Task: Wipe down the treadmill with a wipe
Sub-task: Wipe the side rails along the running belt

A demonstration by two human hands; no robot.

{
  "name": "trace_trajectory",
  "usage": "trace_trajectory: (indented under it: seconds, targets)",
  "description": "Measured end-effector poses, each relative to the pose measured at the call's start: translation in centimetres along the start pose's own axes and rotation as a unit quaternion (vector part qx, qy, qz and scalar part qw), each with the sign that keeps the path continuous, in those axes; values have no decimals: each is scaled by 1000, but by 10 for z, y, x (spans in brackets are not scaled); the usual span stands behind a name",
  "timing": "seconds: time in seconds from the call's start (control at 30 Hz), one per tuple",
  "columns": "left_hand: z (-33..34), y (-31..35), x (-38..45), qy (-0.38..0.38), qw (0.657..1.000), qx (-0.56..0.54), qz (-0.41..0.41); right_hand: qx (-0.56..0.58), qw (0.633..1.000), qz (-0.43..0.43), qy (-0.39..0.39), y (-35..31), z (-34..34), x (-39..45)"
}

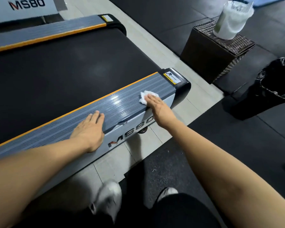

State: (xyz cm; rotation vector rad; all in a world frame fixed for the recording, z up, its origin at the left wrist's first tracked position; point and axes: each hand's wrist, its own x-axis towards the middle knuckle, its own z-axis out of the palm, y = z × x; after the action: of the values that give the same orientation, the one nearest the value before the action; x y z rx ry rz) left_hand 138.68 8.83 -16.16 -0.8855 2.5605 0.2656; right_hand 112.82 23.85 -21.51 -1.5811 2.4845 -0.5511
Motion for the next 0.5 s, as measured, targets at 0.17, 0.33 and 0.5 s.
trace_trajectory:
  seconds: [0.17,0.33,0.5]
  targets:
    - [-10,58,70,111,986,-53,116,-13,998,5,67,67,-13,17]
    - [-24,117,170,223,948,-71,215,1,992,-28,119,100,-15,25]
    - [-38,146,226,234,936,-54,256,52,986,35,158,106,-54,48]
